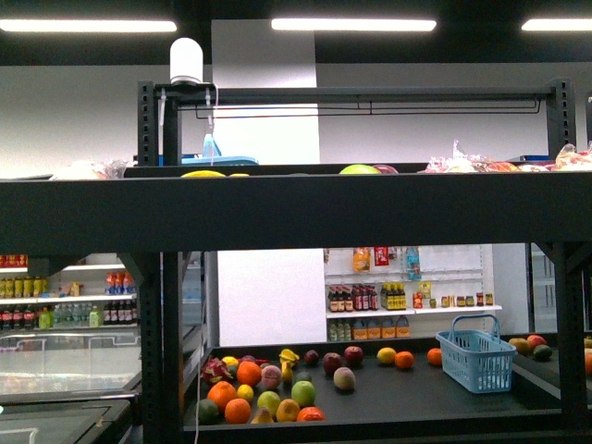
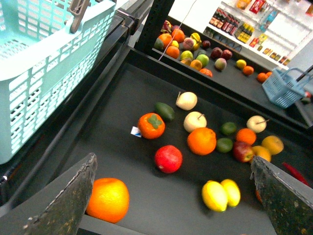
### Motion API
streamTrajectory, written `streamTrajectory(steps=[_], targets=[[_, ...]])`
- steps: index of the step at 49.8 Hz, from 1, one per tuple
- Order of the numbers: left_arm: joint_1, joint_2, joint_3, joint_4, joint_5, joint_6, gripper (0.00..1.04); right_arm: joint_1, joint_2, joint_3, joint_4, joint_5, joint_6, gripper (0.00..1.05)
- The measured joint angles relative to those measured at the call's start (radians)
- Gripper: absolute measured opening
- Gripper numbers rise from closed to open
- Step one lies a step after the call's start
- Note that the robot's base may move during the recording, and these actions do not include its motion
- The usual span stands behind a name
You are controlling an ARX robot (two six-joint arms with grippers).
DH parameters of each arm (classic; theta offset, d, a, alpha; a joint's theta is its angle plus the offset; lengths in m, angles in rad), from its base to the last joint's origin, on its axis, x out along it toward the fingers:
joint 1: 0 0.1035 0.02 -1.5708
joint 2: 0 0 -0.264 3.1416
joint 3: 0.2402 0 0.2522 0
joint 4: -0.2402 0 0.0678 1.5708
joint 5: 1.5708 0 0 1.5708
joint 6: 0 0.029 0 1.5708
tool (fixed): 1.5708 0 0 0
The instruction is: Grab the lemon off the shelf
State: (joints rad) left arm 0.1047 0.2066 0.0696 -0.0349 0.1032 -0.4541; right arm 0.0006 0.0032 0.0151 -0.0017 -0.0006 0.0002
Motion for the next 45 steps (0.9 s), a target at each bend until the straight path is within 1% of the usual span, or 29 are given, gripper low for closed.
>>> streamTrajectory(steps=[2, 3, 9, 13, 15, 20, 28, 37, 42, 43, 45], targets=[[0.059, 0.065, 0.024, 0.047, 0.061, -0.037, 0.97, 0.0, 0.0, 0.0, 0.0, 0.0, 0.0, 0.97], [0.075, 0.084, 0.032, 0.06, 0.076, -0.052, 0.97, 0.0, 0.0, 0.0, 0.0, 0.0, 0.0, 0.97], [0.267, 0.348, 0.142, 0.22, 0.262, -0.169, 0.97, 0.0, 0.0, 0.0, 0.0, 0.0, 0.0, 0.97], [0.355, 0.508, 0.225, 0.283, 0.332, -0.241, 0.97, 0.0, 0.0, 0.0, 0.0, 0.0, 0.0, 0.97], [0.386, 0.594, 0.279, 0.304, 0.344, -0.279, 0.97, 0.0, 0.0, 0.0, 0.0, 0.0, 0.0, 0.97], [0.412, 0.738, 0.389, 0.332, 0.374, -0.354, 0.97, 0.0, 0.0, 0.0, 0.0, 0.0, 0.0, 0.97], [0.411, 0.872, 0.544, 0.351, 0.396, -0.466, 0.97, 0.0, 0.0, 0.0, 0.0, 0.0, 0.0, 0.97], [0.403, 0.955, 0.611, 0.354, 0.404, -0.546, 0.97, 0.0, 0.0, 0.0, 0.0, 0.0, 0.0, 0.97], [0.397, 0.987, 0.621, 0.354, 0.409, -0.556, 0.97, 0.0, 0.0, 0.0, 0.0, 0.0, 0.0, 0.97], [0.395, 1.04, 0.652, 0.354, 0.419, -0.557, 0.97, 0.0, 0.0, 0.0, 0.0, 0.0, 0.0, 0.97], [0.397, 1.062, 0.669, 0.355, 0.42, -0.557, 0.97, 0.0, 0.0, 0.0, 0.0, 0.0, 0.0, 0.97]])
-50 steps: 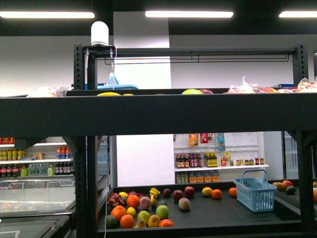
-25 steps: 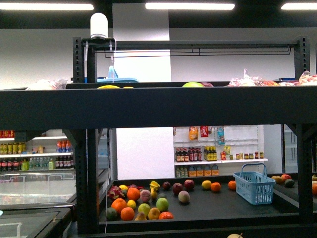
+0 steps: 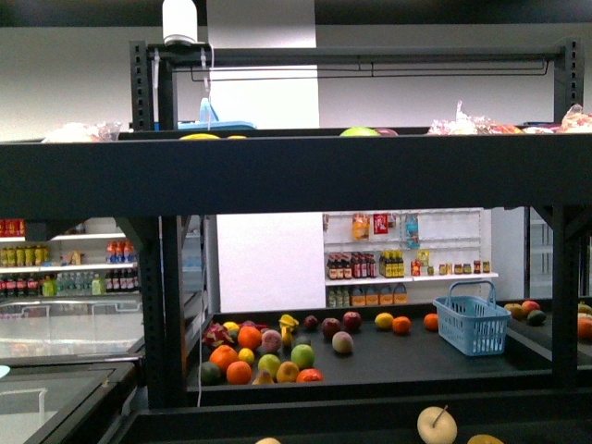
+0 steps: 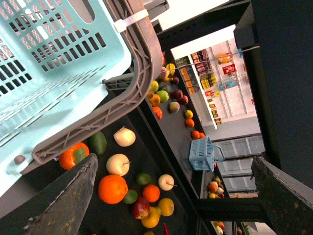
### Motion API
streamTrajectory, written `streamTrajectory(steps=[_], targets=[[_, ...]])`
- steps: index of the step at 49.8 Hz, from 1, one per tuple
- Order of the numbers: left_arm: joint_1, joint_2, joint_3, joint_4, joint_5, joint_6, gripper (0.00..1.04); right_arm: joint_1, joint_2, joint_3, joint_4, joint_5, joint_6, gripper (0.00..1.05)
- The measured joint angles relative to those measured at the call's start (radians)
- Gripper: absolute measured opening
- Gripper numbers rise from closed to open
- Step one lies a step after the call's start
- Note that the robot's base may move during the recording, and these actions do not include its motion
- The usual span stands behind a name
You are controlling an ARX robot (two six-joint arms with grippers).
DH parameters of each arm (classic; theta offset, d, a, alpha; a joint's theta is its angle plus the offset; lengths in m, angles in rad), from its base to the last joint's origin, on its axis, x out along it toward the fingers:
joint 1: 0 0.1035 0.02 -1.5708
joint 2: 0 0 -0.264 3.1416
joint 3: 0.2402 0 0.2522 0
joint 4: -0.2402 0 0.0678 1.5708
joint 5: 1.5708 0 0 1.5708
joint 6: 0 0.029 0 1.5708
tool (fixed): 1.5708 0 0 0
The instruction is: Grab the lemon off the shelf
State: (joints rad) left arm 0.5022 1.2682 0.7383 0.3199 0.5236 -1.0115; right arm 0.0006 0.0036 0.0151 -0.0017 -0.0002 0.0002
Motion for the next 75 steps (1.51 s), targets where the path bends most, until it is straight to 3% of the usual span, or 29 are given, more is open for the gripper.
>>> streamTrajectory(steps=[22, 46, 71, 75], targets=[[0.026, 0.267, 0.223, -0.021, 0.026, -0.003, 0.97, 0.0, 0.0, 0.0, 0.0, 0.0, 0.0, 0.97], [0.064, 0.475, 0.368, 0.126, 0.006, -0.128, 0.97, 0.0, 0.0, 0.0, 0.0, 0.0, 0.0, 0.97], [0.115, 0.595, 0.484, 0.145, -0.029, -0.171, 0.97, 0.0, 0.0, 0.0, 0.0, 0.0, 0.0, 0.97], [0.11, 0.6, 0.489, 0.145, -0.037, -0.165, 0.81, 0.0, 0.0, 0.0, 0.0, 0.0, 0.0, 0.97]])
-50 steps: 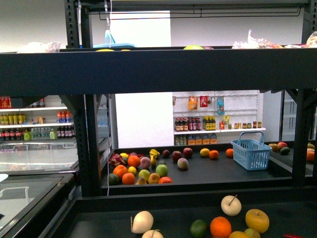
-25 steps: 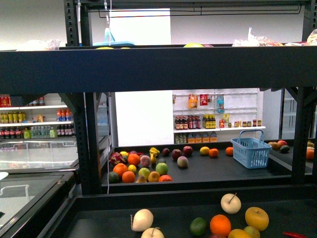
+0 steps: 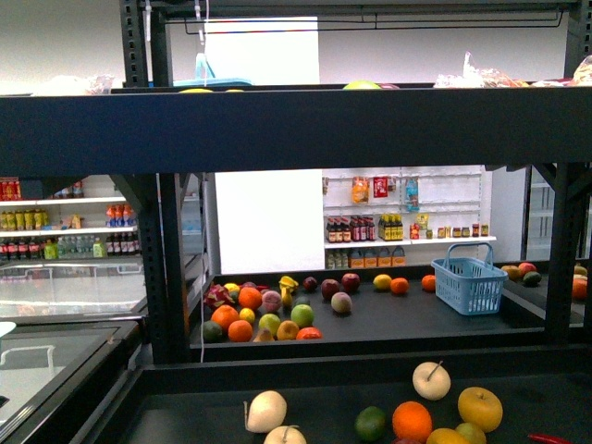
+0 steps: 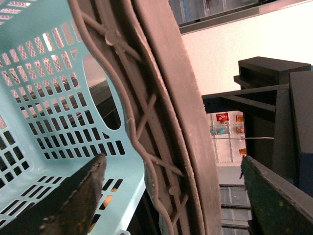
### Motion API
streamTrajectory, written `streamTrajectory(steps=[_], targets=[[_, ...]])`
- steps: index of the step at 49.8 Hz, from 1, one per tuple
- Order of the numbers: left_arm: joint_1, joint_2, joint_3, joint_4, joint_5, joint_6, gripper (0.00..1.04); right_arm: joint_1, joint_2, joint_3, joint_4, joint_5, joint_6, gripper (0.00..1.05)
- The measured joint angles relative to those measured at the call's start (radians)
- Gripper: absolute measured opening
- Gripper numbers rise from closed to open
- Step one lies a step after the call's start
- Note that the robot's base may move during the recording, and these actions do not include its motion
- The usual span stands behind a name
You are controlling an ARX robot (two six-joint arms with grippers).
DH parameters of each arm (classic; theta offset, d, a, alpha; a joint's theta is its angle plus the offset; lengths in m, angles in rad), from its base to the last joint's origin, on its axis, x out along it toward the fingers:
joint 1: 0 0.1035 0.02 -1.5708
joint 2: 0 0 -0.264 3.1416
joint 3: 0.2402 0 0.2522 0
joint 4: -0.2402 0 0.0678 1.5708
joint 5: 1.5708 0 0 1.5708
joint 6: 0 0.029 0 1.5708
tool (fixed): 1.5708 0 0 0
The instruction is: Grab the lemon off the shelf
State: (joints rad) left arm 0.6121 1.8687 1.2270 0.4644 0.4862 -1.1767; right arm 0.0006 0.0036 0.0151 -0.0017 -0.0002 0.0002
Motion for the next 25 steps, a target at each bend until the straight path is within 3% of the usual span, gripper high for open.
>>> streamTrajectory(steps=[14, 25], targets=[[-0.01, 0.002, 0.01, -0.004, -0.015, 0.002, 0.23, 0.0, 0.0, 0.0, 0.0, 0.0, 0.0, 0.97], [-0.009, -0.031, 0.008, -0.055, 0.021, 0.01, 0.16, 0.0, 0.0, 0.0, 0.0, 0.0, 0.0, 0.97]])
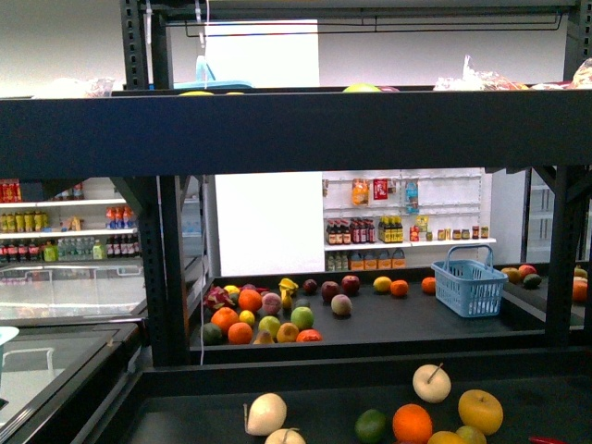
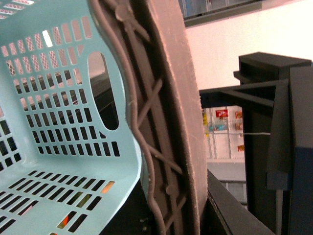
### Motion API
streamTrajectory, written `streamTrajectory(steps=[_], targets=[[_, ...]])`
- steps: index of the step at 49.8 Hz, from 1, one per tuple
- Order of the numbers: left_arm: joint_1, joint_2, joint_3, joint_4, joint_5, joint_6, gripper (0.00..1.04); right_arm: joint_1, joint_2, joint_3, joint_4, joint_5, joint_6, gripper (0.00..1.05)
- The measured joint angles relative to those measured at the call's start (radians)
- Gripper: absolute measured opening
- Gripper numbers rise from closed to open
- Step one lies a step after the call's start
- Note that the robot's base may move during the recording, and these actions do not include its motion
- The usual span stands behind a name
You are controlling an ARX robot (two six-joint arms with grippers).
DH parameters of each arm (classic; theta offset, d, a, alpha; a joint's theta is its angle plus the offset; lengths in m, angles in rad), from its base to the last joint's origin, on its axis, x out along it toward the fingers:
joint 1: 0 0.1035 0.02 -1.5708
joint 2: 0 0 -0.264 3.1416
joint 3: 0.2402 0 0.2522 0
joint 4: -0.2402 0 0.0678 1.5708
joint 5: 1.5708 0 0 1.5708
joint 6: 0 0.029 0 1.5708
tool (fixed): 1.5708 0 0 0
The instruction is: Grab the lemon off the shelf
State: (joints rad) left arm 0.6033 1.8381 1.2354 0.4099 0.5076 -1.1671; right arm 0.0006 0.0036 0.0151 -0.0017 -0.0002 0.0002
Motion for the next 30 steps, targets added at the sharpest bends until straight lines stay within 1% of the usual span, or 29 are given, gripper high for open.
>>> streamTrajectory(steps=[6, 10, 19, 26, 30], targets=[[-0.016, -0.07, -0.033, -0.048, 0.045, 0.085, 0.16, 0.0, 0.0, 0.0, 0.0, 0.0, 0.0, 0.97], [-0.037, -0.156, -0.063, -0.085, 0.098, 0.14, 0.15, 0.0, 0.0, 0.0, 0.0, 0.0, 0.0, 0.97], [-0.091, -0.274, -0.078, -0.156, 0.177, 0.191, 0.11, 0.0, 0.0, 0.0, 0.0, 0.0, 0.0, 0.97], [-0.148, -0.349, -0.1, -0.203, 0.223, 0.254, 0.1, 0.0, 0.0, 0.0, 0.0, 0.0, 0.0, 0.97], [-0.18, -0.377, -0.115, -0.224, 0.23, 0.287, 0.1, 0.0, 0.0, 0.0, 0.0, 0.0, 0.0, 0.97]])
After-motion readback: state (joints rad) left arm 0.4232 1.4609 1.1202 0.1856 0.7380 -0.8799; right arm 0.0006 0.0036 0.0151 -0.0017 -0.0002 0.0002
